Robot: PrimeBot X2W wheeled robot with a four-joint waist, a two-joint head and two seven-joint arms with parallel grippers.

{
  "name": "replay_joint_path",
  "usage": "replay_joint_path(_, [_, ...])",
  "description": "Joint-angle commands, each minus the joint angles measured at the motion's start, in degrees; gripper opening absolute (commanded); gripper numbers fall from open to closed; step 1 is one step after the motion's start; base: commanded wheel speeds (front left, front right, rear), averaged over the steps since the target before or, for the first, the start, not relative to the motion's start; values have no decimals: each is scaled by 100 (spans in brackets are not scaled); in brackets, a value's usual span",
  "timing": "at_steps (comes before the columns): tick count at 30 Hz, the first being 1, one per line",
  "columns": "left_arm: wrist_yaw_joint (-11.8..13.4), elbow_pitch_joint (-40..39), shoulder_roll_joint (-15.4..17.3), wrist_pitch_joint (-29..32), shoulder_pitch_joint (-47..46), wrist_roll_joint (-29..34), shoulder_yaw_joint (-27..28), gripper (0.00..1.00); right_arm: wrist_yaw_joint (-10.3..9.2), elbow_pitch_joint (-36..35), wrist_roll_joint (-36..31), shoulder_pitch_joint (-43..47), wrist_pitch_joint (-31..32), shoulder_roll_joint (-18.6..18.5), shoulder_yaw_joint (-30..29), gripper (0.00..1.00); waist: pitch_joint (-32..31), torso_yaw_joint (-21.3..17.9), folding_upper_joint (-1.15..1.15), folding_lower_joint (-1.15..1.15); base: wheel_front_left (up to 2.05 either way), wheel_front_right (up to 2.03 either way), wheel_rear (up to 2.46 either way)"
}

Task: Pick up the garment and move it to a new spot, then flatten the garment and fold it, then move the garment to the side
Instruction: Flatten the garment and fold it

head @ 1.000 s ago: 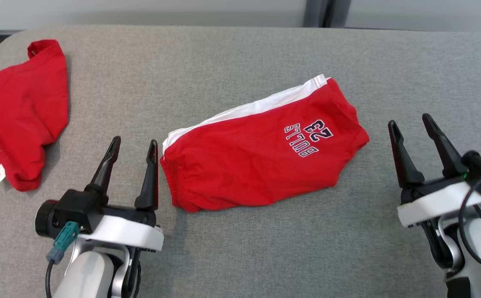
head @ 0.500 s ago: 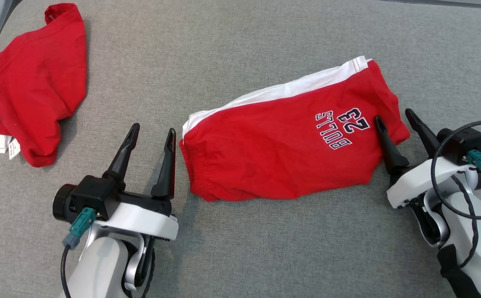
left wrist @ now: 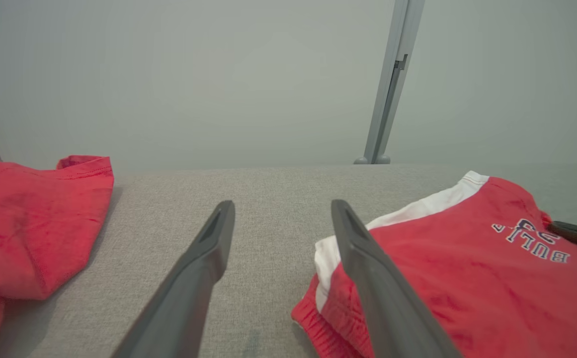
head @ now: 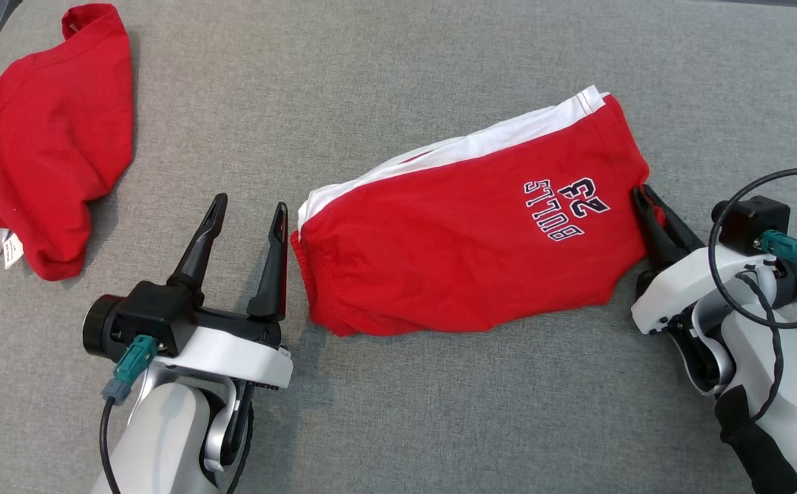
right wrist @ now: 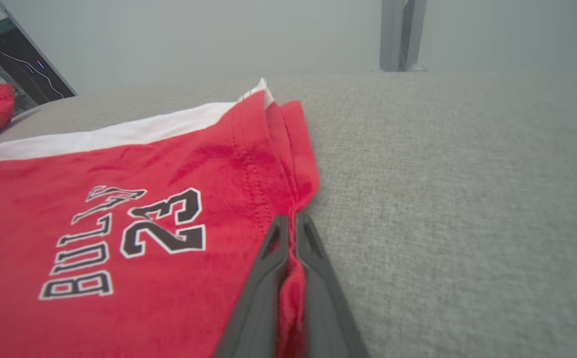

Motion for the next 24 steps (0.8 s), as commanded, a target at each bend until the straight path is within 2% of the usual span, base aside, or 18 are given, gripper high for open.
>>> replay_joint_path(1, [-20,16,11,-33,-40,11,21,100,1,124,83,136,14,8,64,0,-14,-14,0,0,0,0,0])
replay_joint_path(8, [10,38,64,-37,75,33,66,100,1,-149,462,547,-213,-41,187,0,-174,-123,0,0,0,0,0])
replay_joint_path(14, [64,15,146,-35,229,20,107,100,1,-668,575,1172,-340,-22,51,0,-357,-297,0,0,0,0,0])
replay_joint_path(24, [163,-124,267,70,459,-35,131,100,1,-1710,249,2434,-378,144,-879,0,-633,-547,0,0,0,0,0])
